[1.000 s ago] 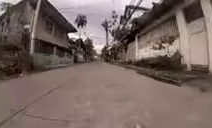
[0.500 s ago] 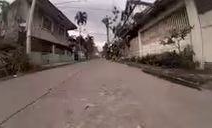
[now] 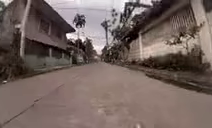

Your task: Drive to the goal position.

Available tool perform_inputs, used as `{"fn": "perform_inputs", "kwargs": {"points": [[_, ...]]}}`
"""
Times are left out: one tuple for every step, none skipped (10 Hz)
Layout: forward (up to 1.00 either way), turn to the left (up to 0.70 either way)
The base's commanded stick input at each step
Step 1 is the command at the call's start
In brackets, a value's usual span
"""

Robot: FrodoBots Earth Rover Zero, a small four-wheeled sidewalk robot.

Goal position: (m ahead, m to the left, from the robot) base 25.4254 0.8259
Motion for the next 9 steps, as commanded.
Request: {"fn": "perform_inputs", "kwargs": {"points": [[1.00,0.04],[1.00,0.04],[1.00,0.04],[1.00,0.04],[1.00,0.04],[1.00,0.04],[1.00,0.04],[1.00,0.04],[1.00,0.04]]}}
